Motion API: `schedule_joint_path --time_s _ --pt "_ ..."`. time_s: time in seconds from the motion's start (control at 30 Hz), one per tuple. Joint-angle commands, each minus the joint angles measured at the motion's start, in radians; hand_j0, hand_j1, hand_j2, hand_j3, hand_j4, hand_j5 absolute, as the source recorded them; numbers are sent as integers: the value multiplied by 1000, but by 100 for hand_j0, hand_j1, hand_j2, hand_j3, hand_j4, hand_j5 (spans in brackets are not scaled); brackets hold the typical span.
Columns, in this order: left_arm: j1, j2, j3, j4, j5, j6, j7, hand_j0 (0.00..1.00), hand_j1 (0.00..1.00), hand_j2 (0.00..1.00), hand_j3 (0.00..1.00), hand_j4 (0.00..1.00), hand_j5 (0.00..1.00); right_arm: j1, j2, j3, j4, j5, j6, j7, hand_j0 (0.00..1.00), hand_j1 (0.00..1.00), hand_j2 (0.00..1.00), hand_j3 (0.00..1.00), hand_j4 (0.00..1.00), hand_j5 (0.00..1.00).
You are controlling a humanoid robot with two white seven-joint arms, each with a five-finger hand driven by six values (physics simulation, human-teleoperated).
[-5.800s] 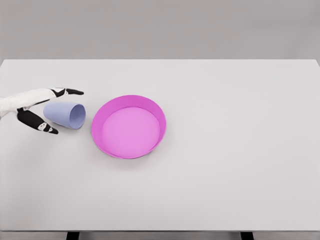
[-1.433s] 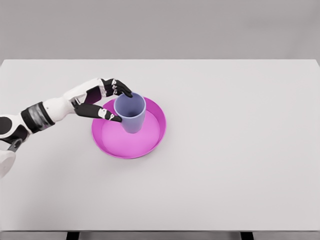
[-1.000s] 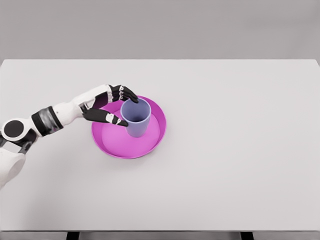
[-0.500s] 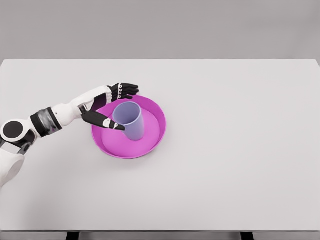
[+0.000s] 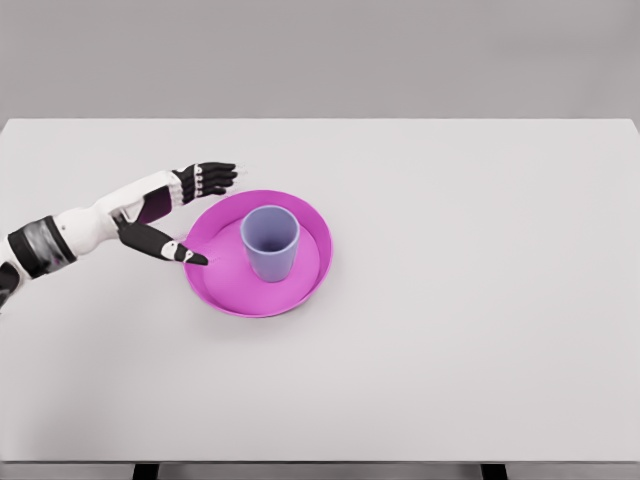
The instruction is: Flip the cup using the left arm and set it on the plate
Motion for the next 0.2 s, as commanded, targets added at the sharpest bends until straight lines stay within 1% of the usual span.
schedule_joint_path --time_s 0.0,0.03,0.07,0.17 --pt "2 105 5 -57 166 -3 0 100 100 100 100 100 100 0 0 0 0 0 0 0 100 100 100 100 100 100" --pt "2 131 4 -59 214 -3 0 100 100 100 100 100 100 0 0 0 0 0 0 0 100 100 100 100 100 100" --pt "3 159 1 -57 233 -3 0 100 100 100 100 100 100 0 0 0 0 0 0 0 100 100 100 100 100 100" --pt "6 167 1 -56 231 0 0 100 100 100 100 100 100 0 0 0 0 0 0 0 100 100 100 100 100 100"
